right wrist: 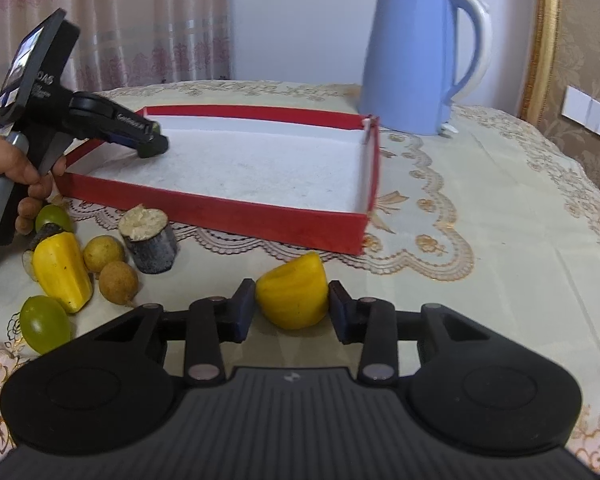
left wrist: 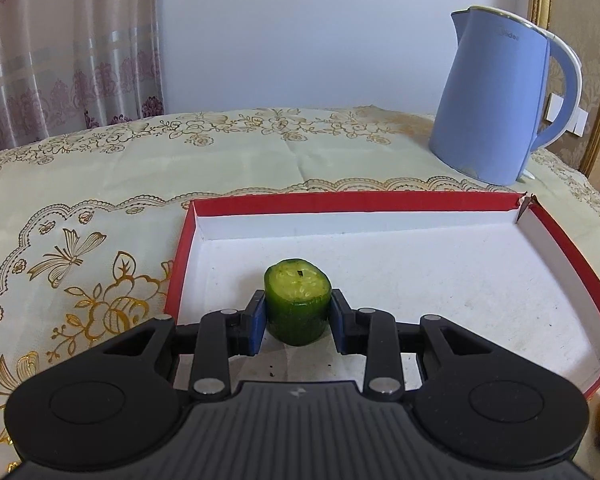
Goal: Organize fruits
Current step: 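Carry the cucumber into the red tray and open the left gripper while the right carries the pepper over, then lower the yellow pepper piece into the tray and open the right gripper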
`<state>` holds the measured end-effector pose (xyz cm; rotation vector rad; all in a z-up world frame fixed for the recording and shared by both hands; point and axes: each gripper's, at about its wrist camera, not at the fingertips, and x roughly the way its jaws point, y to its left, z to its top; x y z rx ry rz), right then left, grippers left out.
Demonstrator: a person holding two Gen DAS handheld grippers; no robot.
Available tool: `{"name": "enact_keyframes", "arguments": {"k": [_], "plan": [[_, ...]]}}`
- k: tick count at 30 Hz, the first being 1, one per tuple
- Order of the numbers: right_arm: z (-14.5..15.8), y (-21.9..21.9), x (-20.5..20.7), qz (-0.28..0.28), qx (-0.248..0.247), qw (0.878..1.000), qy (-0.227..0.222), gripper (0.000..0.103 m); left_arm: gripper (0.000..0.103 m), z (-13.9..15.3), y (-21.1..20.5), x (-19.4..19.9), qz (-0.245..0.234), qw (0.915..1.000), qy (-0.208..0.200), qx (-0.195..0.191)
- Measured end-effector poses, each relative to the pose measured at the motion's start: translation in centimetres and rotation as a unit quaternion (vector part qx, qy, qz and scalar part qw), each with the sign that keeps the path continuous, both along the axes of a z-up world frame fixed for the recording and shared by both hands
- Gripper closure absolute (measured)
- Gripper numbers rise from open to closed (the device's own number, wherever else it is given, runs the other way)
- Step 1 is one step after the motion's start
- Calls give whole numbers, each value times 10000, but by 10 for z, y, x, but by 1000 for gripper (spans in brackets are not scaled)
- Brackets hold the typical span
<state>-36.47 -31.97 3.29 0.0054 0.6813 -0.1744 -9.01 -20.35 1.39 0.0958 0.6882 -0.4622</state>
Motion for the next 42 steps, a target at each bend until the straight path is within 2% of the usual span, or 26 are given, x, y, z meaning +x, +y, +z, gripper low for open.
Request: {"name": "enact_keyframes", "arguments": {"k": [10, 21, 30, 32, 34, 42], "plan": [[43, 10, 14, 216, -239, 9991, -290, 66, 71, 0, 1, -2, 3, 10000, -9, -27], [61, 16, 79, 577, -469, 9967, -339, 66, 71, 3, 1, -5, -31, 10000, -51, -77], [65, 16, 112, 659, -556, 9959, -280, 66, 70, 8, 2, -7, -38, 9998, -102, -153], [62, 13, 118, 639, -549, 9962, -240, 66, 63, 10, 4, -8, -33, 9997, -143, -187], [59, 11, 123, 625, -525, 9965, -186, 66, 46, 13, 5, -10, -21, 9995, -228, -231], [49, 5, 135, 598, -494, 9970, -60, 66, 44, 17, 7, -10, 11, 9991, -284, -301]]}}
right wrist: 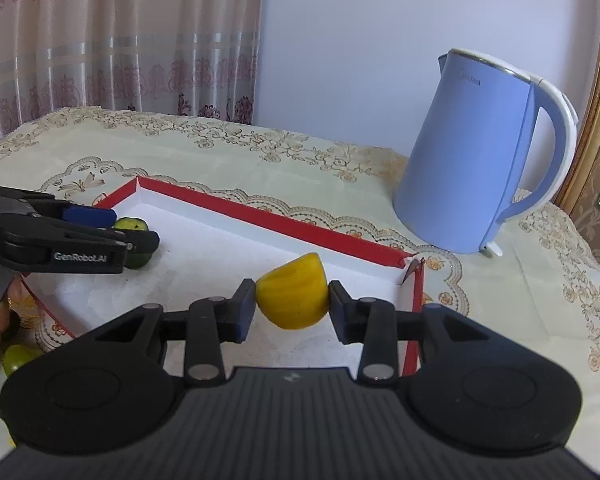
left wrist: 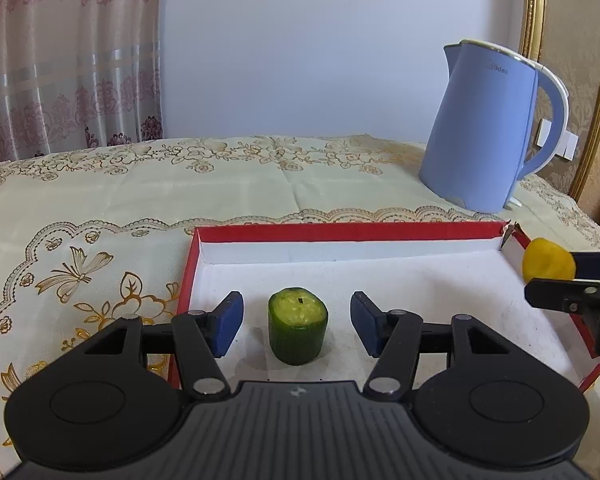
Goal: Organize fruits
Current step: 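Lower the yellow pepper piece into the tray and open the right gripper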
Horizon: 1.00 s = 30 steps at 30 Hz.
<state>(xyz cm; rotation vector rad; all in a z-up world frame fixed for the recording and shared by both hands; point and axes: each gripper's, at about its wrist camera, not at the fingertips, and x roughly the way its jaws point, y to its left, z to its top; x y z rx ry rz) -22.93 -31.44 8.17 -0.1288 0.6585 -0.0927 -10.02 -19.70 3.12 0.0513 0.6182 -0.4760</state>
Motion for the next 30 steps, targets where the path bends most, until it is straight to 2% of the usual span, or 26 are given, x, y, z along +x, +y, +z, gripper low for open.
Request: {"name": "enact_keyframes", "arguments": {"k": [8, 19, 30], "plan": [[-4, -6, 13, -28, 8, 10000, 60, 66, 32, 18, 9, -10, 90, 9991, -337, -229], [-18, -6, 38, -14, 84, 9998, 176, 66, 31, 25, 15, -13, 169, 9981, -497, -312], [-38, -14, 47, -115, 183, 9992, 334, 66, 31, 25, 17, -15, 167, 9980, -523, -316]]}}
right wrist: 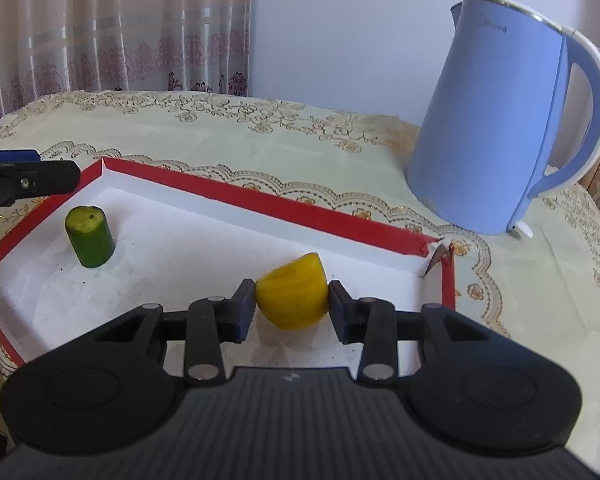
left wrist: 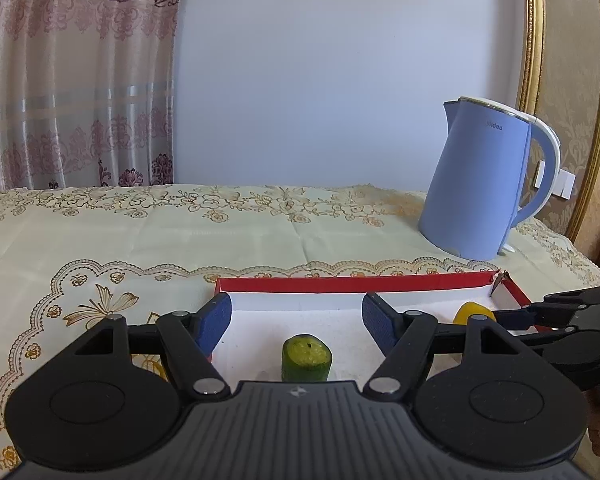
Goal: Organize fruits
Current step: 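Lower the yellow pepper piece into the tray and open the right gripper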
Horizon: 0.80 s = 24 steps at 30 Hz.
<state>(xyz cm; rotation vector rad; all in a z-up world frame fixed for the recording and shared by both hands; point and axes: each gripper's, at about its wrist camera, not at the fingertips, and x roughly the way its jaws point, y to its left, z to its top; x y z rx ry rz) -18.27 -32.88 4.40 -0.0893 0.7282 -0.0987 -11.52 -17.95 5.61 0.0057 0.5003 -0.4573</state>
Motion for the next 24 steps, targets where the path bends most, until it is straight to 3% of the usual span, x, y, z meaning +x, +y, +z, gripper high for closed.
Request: {"name": "enact_keyframes", "arguments": {"k": [24], "plan": [[-9, -2, 7, -53, 100, 9997, 218, 65, 31, -4, -4, 1, -9, 9999, 44, 97]]}}
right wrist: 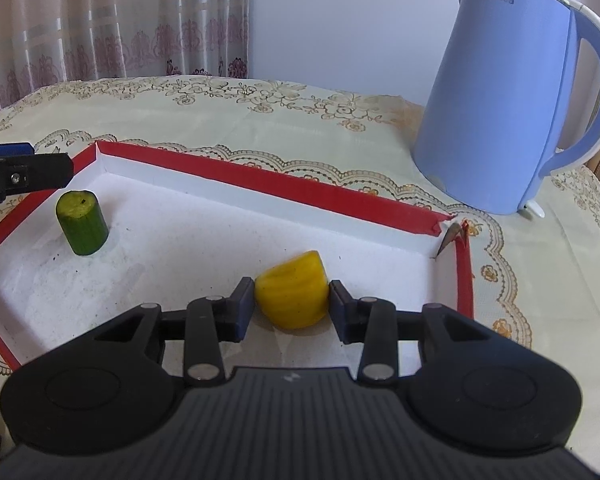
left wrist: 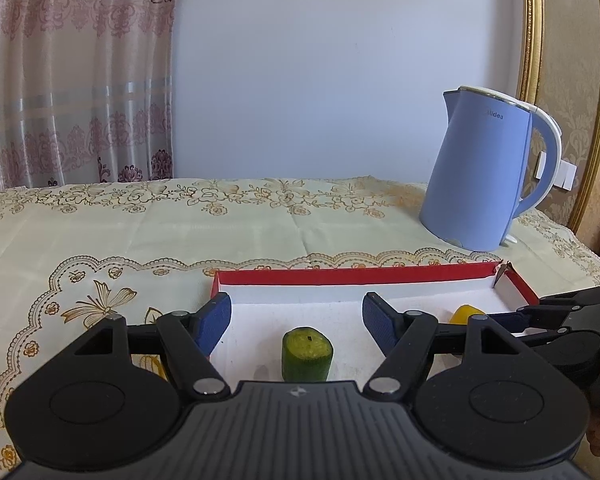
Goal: Organize fruits
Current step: 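Lower the yellow pepper piece into the tray and open the right gripper, then grasp the cut sugarcane piece with the right gripper while the left tool approaches another cucumber piece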
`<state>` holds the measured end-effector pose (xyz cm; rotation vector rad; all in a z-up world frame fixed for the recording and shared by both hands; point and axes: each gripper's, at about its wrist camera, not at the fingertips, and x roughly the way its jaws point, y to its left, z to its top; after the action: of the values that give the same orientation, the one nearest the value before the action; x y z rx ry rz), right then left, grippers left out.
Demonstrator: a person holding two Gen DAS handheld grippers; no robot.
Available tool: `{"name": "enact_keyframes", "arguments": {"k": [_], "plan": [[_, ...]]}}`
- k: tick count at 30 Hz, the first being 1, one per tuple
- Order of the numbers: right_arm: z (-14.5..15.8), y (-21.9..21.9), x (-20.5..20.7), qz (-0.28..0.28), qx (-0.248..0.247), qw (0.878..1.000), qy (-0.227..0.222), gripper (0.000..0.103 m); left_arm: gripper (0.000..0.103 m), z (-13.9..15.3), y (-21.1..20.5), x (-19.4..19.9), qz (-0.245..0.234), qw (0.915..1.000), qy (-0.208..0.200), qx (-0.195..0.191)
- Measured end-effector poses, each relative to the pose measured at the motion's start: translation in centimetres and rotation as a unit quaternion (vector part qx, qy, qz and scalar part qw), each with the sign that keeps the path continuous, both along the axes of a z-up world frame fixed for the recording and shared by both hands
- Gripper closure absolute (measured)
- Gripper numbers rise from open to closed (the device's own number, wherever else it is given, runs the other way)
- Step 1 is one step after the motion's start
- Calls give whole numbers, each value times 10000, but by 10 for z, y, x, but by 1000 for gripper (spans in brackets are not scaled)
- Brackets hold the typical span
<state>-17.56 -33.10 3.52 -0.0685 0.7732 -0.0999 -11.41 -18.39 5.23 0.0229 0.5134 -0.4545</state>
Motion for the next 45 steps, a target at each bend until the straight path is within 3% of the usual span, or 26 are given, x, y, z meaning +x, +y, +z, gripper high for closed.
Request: {"name": "enact_keyframes", "arguments": {"k": [3, 5, 9, 17, 22, 27, 30, 33, 39, 45], "plan": [[0, 0, 0, -51, 2, 10000, 6, 63, 31, -1, -1, 1, 2, 10000, 12, 5], [-1, 0, 1, -130, -69, 9999, 22, 51, 31, 0, -1, 1, 2, 10000, 14, 1], [-1, -3, -2, -158, -19, 9999, 30, 47, 31, -1, -1, 1, 3, 10000, 12, -1], [-2, -5, -7, -248, -20, 9997, 82, 23, 31, -5, -3, 5, 11, 9999, 83, 60], [10, -6, -19, -314, 34, 9994, -144, 21, 31, -5, -3, 4, 5, 9999, 77, 80], [45, 1, -65, -238, -62, 9966, -790, 13, 30, -5, -2, 3, 28, 10000, 53, 76], [64, 7, -110, -258, -138, 9921, -1223, 7, 19, -2, -1, 0, 68, 9999, -47, 78], [68, 11, -152, -315, -212, 9888, -1442, 3, 18, 2, -1, -5, 93, 9998, -173, 70], [47, 25, -200, -321, -10, 9917, -1242, 0, 18, 15, 2, -23, 82, 9989, -431, 166], [30, 52, -189, 152, 417, 9928, -1108, 2, 8, 22, 36, -54, 235, 9977, -615, 155]]}}
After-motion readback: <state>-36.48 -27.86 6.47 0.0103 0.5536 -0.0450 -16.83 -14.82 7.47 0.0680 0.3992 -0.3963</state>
